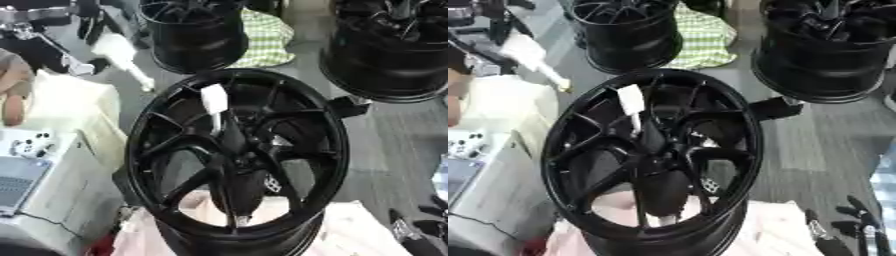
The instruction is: Pull the pin out of the wheel hub.
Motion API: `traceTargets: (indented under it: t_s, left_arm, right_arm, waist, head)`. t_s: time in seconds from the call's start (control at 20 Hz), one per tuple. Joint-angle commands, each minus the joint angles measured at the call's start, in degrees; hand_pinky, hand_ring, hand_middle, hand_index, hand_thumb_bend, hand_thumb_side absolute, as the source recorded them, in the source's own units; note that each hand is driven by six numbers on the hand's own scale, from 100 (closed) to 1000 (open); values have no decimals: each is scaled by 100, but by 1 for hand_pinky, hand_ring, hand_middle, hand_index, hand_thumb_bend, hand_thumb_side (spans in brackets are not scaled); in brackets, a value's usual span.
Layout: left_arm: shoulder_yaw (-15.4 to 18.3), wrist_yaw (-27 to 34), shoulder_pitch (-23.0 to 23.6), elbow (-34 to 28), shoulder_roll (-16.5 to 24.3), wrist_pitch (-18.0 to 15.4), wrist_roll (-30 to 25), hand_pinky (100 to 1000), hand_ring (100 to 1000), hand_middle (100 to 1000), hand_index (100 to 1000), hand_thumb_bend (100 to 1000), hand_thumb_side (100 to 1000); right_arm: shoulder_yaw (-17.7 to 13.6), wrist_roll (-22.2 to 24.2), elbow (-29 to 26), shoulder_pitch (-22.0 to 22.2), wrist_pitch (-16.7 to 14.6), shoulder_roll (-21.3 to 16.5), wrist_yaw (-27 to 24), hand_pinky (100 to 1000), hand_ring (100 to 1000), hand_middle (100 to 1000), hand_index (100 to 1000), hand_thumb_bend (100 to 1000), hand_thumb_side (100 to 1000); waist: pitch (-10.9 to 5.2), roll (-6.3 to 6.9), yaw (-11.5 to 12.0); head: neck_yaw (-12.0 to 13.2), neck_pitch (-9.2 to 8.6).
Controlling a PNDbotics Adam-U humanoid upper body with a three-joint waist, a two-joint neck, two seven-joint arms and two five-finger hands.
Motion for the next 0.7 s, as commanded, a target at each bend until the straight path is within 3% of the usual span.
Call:
traceTargets:
  t_s: [0.05,0.1,0.15,0.2,0.35,0.4,0.55,0.7]
  left_arm:
    - [294,-960,78,572,21,-1987,-1718,574,1000,744,960,527,577]
    - [318,-1230,153,695,-53,-1987,-1533,596,1000,780,982,519,799]
    - [329,-1461,225,770,-114,-1987,-1344,602,1000,799,987,519,876]
    - [323,-1660,300,806,-165,-1987,-1165,603,1000,803,987,519,894]
    - [293,-2024,532,770,-281,-1987,-724,600,1000,799,986,429,860]
    - [308,-2042,615,741,-320,-1987,-621,595,1000,791,981,323,819]
    - [412,-1777,871,619,-421,-1987,-570,587,1000,773,963,193,771]
    - [570,-1306,1074,433,-501,-1987,-870,580,1000,761,952,101,725]
  right_arm:
    - [-41,-8,-71,-32,8,-87,35,697,627,735,935,427,344]
    - [-40,-6,-73,-35,9,-81,33,696,627,735,935,427,344]
    - [-39,-5,-75,-38,11,-77,30,696,627,735,935,427,344]
    - [-39,-5,-75,-43,12,-72,28,696,627,735,935,426,345]
    - [-41,-5,-81,-48,15,-56,25,697,627,735,935,426,346]
    - [-42,-5,-83,-52,16,-52,25,696,627,735,935,426,345]
    - [-41,-6,-80,-66,19,-45,22,697,627,735,935,426,346]
    - [-45,-7,-88,-72,22,-38,22,696,627,735,935,425,346]
  waist:
    - [-51,-14,-5]
    - [-45,-22,-8]
    - [-41,-29,-11]
    - [-36,-35,-13]
    - [-20,-51,-15]
    - [-14,-56,-10]
    - [-9,-65,-9]
    - [-1,-75,2]
  head:
    - [-19,32]
    - [-24,32]
    - [-26,32]
    - [-27,32]
    - [-21,32]
    - [-17,32]
    - [-24,32]
    - [-32,32]
